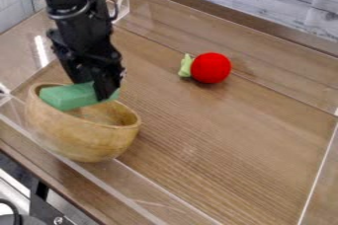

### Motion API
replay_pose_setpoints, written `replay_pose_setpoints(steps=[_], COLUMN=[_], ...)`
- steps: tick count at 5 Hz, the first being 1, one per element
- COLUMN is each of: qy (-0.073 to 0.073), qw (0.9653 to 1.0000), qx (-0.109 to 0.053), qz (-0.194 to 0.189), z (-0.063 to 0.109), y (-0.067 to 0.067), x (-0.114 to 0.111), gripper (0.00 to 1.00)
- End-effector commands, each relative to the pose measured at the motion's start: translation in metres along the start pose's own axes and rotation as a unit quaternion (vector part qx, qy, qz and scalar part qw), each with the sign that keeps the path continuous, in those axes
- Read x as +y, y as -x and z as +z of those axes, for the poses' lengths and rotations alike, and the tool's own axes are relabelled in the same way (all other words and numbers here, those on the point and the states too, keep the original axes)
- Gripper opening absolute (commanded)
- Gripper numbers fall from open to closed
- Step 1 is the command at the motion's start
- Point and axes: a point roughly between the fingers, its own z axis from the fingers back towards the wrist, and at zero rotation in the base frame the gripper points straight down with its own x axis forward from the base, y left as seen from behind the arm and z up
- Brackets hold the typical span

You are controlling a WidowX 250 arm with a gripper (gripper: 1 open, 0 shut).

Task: Remove the green stick from the brown bowl and put it on the table

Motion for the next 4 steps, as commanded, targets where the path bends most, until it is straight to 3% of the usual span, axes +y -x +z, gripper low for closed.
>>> replay_pose_setpoints(steps=[1, 2, 3, 4], qy=[-0.006, -0.006, -0.002, 0.009], qw=[0.9997, 0.9994, 0.9994, 0.9999], qx=[-0.02, -0.023, -0.023, -0.013], qz=[0.013, 0.027, 0.025, -0.004], z=[0.01, 0.015, 0.015, 0.002], y=[-0.02, -0.029, -0.043, -0.056], x=[-0.001, -0.029, -0.075, -0.109], gripper=[0.0, 0.0, 0.0, 0.0])
